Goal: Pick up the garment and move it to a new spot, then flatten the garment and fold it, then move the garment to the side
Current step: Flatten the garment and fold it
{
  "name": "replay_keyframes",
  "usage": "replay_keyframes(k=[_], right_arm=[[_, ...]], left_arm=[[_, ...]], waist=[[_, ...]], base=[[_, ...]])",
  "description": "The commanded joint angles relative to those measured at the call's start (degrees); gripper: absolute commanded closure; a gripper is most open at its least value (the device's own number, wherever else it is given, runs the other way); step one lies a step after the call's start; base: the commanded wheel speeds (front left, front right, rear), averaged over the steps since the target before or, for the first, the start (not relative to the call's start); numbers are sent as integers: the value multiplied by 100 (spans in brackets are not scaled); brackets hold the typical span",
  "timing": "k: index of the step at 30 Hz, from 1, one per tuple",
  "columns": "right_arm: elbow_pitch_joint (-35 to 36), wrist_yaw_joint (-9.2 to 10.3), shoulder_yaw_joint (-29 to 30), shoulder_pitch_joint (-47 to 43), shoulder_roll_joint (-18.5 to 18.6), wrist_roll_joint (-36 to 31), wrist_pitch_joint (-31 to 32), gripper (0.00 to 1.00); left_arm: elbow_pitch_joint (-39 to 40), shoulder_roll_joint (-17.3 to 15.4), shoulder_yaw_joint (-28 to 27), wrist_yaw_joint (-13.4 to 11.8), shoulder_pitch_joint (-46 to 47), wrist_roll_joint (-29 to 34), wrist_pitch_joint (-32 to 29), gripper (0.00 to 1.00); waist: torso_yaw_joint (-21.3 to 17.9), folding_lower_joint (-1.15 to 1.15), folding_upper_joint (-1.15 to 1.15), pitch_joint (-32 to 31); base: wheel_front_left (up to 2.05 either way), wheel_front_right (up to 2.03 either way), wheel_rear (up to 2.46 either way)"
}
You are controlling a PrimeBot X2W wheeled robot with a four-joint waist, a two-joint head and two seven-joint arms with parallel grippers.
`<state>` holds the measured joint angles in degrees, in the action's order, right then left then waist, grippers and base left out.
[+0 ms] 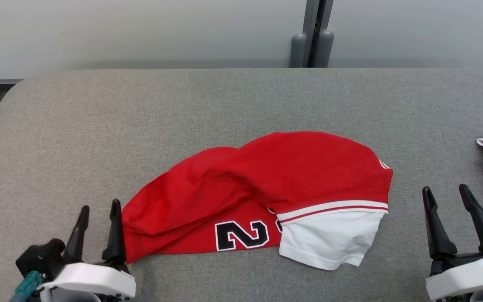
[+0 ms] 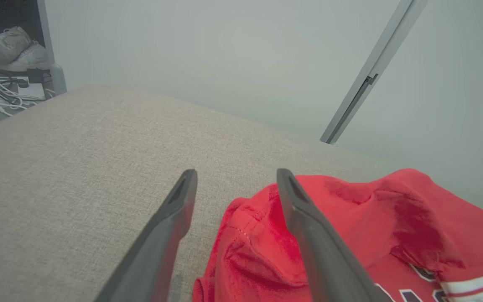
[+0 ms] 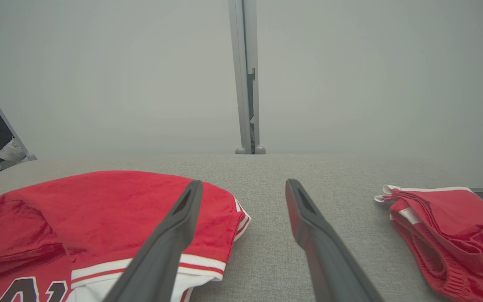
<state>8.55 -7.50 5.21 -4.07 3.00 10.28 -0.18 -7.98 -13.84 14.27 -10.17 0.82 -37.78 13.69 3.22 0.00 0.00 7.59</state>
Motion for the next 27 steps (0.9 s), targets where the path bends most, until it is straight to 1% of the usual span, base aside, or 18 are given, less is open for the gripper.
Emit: replay_keyframes(k=[1, 6, 10, 16, 18, 27], right_arm=[[17, 2, 25, -14, 24, -5, -30, 0], [4, 2, 61, -91, 16, -42, -44, 0], [-34, 2, 72, -159, 13, -46, -29, 0], [-48, 2, 92, -277, 11, -52, -17, 0], [-47, 2, 90, -325, 8, -64, -6, 0], [-3, 2, 72, -343, 5, -69, 26, 0]], left_arm=[[72, -85, -63, -63, 136, 148, 58, 0], [335, -255, -112, -106, 181, 472, 104, 0], [537, -451, 14, -225, -5, 753, 31, 0], [834, -651, 65, -314, -351, 847, -113, 0], [916, -691, 70, -329, -456, 839, -171, 0], [1106, -672, 116, -383, -619, 725, -303, 0]], waist=[[-9, 0, 0, -53], [-41, 0, 0, -178], [-59, 0, 0, -303], [-59, 0, 0, -396], [-56, 0, 0, -422], [-38, 0, 0, -461]], base=[[0, 0, 0], [0, 0, 0], [0, 0, 0], [0, 0, 0], [0, 0, 0], [0, 0, 0]])
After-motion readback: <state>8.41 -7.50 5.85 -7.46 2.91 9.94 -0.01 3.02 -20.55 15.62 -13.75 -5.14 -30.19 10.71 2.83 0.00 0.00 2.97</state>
